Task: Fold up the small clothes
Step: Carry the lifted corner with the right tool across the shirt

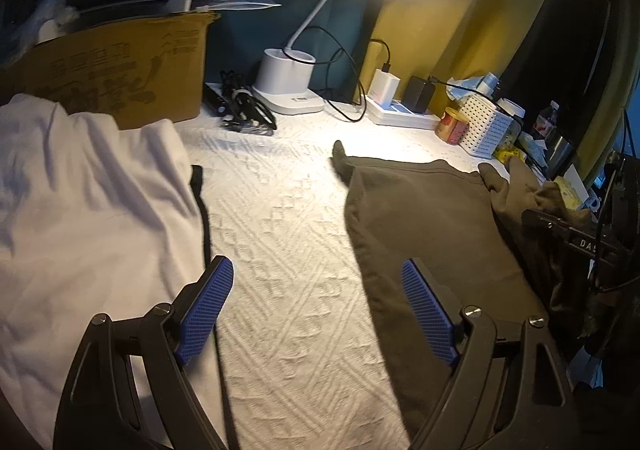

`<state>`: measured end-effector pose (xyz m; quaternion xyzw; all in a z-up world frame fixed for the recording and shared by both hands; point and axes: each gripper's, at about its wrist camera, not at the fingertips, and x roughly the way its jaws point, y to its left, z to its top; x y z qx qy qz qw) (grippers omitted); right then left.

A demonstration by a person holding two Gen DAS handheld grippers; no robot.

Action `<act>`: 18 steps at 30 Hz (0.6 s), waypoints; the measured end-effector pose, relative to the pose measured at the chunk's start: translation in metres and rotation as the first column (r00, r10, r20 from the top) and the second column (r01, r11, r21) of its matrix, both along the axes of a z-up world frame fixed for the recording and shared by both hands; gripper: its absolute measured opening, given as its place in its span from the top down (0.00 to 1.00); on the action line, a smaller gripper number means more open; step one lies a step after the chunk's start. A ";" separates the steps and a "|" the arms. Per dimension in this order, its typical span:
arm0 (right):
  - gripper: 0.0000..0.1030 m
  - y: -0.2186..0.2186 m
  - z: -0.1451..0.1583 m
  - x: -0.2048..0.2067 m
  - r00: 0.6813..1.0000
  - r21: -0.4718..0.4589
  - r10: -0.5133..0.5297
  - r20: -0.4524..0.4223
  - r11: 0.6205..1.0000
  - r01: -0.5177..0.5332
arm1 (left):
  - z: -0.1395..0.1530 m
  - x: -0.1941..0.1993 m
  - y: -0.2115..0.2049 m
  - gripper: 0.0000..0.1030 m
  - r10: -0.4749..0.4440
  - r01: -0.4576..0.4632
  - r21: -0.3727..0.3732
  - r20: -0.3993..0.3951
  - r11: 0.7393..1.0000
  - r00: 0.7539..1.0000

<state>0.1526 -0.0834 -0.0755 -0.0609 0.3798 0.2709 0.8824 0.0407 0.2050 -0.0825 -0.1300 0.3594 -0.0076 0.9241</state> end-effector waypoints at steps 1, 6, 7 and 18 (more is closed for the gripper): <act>0.91 0.007 -0.001 -0.002 1.000 -0.002 0.013 -0.003 1.000 -0.013 | 0.000 -0.001 0.002 0.17 0.003 -0.003 -0.001 0.001 1.000 1.000; 0.91 0.036 -0.006 -0.013 0.997 -0.010 0.080 -0.015 0.997 -0.081 | -0.001 -0.011 0.011 0.17 0.021 -0.021 -0.005 0.005 1.000 1.000; 0.91 0.042 -0.007 -0.015 0.995 -0.019 0.096 -0.018 0.995 -0.096 | -0.002 -0.013 0.013 0.17 0.023 -0.023 -0.006 0.005 1.000 1.000; 0.91 0.095 -0.027 -0.051 0.959 -0.057 0.272 -0.076 0.959 -0.277 | 0.003 -0.029 0.019 0.17 0.041 -0.041 0.000 0.010 0.999 0.999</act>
